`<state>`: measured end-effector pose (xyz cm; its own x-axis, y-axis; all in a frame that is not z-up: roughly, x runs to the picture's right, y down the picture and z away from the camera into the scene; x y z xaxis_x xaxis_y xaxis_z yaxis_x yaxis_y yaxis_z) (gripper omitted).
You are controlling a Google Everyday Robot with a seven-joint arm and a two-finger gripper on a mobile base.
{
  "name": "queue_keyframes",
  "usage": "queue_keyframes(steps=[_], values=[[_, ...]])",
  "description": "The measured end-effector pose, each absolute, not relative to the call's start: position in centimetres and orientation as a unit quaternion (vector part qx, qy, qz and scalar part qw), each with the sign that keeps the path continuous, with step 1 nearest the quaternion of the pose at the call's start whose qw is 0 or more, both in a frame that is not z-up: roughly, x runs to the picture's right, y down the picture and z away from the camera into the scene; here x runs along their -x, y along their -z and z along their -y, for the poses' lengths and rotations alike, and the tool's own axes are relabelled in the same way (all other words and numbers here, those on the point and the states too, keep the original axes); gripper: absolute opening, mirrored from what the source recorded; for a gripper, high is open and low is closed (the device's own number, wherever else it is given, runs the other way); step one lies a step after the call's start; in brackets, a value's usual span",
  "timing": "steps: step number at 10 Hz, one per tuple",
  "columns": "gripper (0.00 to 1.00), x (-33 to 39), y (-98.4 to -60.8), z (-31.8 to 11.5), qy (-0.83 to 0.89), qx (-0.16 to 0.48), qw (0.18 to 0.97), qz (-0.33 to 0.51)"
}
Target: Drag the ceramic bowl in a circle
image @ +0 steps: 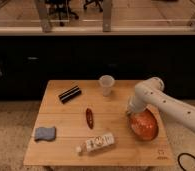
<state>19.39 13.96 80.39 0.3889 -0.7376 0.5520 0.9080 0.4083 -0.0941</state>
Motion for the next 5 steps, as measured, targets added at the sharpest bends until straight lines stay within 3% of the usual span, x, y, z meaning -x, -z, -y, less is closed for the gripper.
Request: queue_keyframes(steps=[5], values=[[0.03, -16.8, -80.3, -14.2, 0.537, 0.183, 0.793, 0.223]])
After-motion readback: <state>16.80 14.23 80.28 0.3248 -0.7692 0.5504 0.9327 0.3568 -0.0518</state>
